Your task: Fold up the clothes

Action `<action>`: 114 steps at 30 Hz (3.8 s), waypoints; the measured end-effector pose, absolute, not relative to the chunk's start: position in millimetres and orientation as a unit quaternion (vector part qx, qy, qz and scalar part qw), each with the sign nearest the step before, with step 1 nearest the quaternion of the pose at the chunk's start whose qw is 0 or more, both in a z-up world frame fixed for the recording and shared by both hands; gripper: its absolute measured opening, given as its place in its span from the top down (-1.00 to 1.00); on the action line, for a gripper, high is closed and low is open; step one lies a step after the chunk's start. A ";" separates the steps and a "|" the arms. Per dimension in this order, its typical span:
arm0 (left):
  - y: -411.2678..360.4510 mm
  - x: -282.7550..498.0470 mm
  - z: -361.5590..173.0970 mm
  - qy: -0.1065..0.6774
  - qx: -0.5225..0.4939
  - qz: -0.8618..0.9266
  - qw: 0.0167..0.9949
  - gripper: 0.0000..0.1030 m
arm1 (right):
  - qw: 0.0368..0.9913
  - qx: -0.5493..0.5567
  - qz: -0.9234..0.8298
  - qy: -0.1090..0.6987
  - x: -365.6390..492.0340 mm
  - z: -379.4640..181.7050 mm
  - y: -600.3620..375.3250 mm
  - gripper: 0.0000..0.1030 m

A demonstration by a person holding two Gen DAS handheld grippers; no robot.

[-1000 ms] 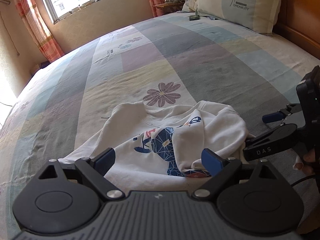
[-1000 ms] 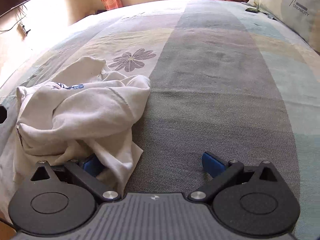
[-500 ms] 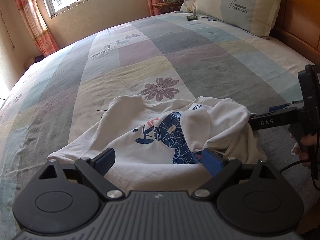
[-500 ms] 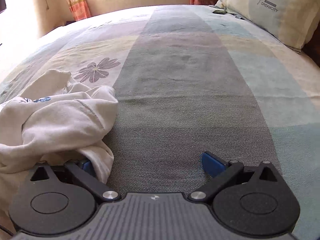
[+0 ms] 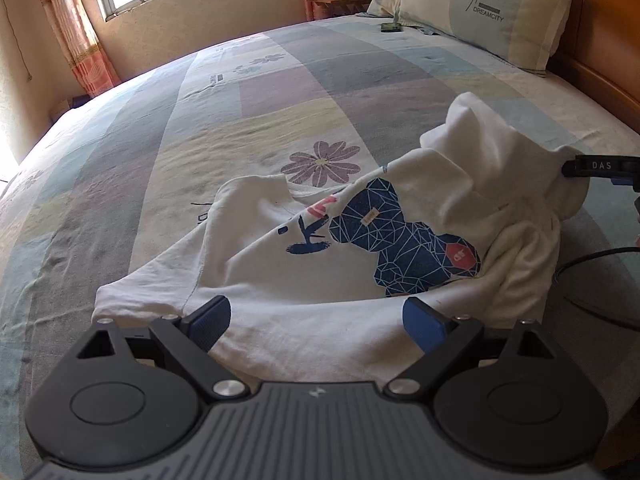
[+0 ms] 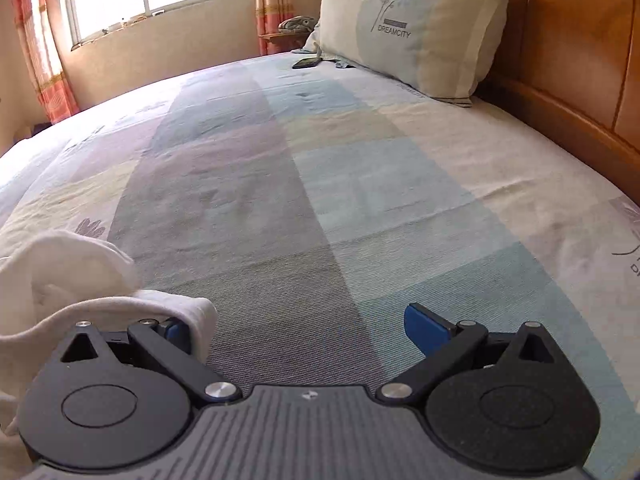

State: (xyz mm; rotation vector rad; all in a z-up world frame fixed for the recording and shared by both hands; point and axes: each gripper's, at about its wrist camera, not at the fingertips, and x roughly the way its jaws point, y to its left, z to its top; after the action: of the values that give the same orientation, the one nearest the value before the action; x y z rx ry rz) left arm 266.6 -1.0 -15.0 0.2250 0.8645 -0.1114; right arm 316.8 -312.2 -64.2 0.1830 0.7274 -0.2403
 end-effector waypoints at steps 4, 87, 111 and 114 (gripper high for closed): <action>-8.4 268.2 -13.8 0.416 0.113 -0.063 0.900 -0.81 | 0.916 0.100 -0.179 0.345 309.5 -59.5 -356.1 -1.00; -20.1 282.3 -33.3 0.454 0.110 -0.095 0.879 -0.81 | 0.862 0.429 0.051 0.264 270.9 -137.1 -415.7 -0.71; -15.0 283.5 -45.4 0.469 0.110 -0.105 0.870 -0.81 | 0.827 0.503 -0.013 0.252 279.5 -172.2 -432.7 1.00; -19.4 283.3 -45.4 0.468 0.110 -0.112 0.870 -0.81 | 0.824 0.503 -0.005 0.263 284.2 -171.4 -437.7 1.00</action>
State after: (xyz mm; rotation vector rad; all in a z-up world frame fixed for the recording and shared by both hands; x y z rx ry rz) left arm 283.3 -19.4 -45.4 0.2308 0.9782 -0.2333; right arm 284.2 -437.7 -171.4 1.0687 0.5596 -0.0104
